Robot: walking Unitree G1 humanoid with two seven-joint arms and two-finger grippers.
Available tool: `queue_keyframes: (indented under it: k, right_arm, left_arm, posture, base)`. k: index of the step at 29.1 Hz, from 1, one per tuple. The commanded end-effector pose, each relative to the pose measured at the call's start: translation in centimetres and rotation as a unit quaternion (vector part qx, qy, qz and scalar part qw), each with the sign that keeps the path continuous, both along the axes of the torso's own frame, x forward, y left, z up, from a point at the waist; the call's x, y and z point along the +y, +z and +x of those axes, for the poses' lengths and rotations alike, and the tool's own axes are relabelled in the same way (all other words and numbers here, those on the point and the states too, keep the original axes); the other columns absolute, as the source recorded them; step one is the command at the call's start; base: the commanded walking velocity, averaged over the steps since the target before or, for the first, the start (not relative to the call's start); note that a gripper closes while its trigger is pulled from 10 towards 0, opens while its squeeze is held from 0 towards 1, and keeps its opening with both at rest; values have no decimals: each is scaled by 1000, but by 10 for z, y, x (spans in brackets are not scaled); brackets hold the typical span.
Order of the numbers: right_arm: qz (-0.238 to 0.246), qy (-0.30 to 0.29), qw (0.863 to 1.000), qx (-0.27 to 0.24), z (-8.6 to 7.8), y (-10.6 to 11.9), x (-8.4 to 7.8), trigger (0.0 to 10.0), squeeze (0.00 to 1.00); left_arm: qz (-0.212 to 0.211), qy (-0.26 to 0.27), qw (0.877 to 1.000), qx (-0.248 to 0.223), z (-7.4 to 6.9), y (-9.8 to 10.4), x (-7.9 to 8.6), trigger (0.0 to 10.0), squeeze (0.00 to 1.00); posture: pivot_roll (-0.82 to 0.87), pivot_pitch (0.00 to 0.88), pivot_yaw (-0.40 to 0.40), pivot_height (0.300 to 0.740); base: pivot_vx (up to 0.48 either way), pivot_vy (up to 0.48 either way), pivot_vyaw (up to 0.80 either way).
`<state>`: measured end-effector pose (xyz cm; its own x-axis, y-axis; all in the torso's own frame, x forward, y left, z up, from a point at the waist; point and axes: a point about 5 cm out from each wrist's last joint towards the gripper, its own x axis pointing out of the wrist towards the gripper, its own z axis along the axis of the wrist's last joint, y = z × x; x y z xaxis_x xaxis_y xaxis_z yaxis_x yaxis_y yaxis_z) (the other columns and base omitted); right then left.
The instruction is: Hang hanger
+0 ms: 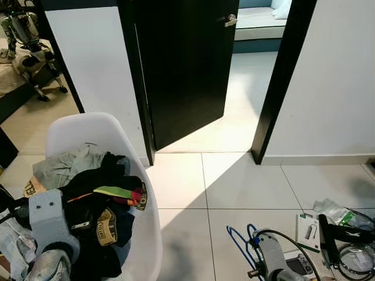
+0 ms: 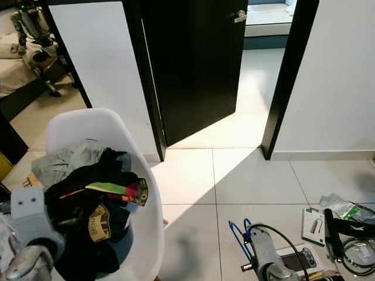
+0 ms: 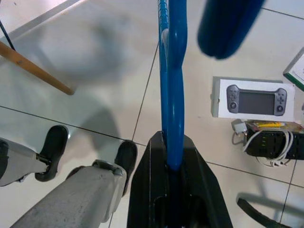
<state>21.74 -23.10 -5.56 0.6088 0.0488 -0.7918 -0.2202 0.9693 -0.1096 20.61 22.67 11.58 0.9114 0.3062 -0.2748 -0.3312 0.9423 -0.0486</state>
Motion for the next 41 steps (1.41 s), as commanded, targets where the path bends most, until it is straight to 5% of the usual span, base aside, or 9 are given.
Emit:
queue_keyframes:
  k: [1,10,19,24,29,32,34,41]
  right_arm:
    - [-2,10,1000,4,0,-1,4,10000,0]
    - [-4,11,1000,6,0,-1,3,10000,0]
    - [-5,12,1000,8,0,-1,3,10000,0]
    - [-4,12,1000,8,0,-1,3,10000,0]
    - [-4,13,1000,8,0,-1,4,10000,0]
    - [-4,13,1000,8,0,-1,4,10000,0]
    - [-3,13,1000,8,0,-1,4,10000,0]
    - [-3,11,1000,7,0,-2,4,10000,0]
  left_arm:
    - [-5,-13,1000,-6,2,0,-2,10000,0]
    - [18,-99,994,-52,6,26,-21,10000,0]
    - [37,-99,993,-54,2,34,-21,10000,0]
    - [36,37,999,2,-12,14,17,10000,0]
    - [11,91,995,36,-24,-6,33,10000,0]
    - [-3,95,994,46,-26,-13,36,10000,0]
    - [-53,86,993,59,-24,-27,33,10000,0]
    - [-52,65,994,73,-16,-37,28,10000,0]
  posture:
    - [44,0,41,740]
    - [47,0,37,740]
    - [52,0,38,740]
    - [49,0,40,740]
    - [51,0,39,740]
    - [51,0,39,740]
    - [50,0,33,740]
    - [41,0,37,740]
  base:
    - [0,0,0]
    - [0,0,0]
    - [0,0,0]
    - [0,0,0]
    - [0,0,0]
    - [0,0,0]
    - [0,0,0]
    - [0,0,0]
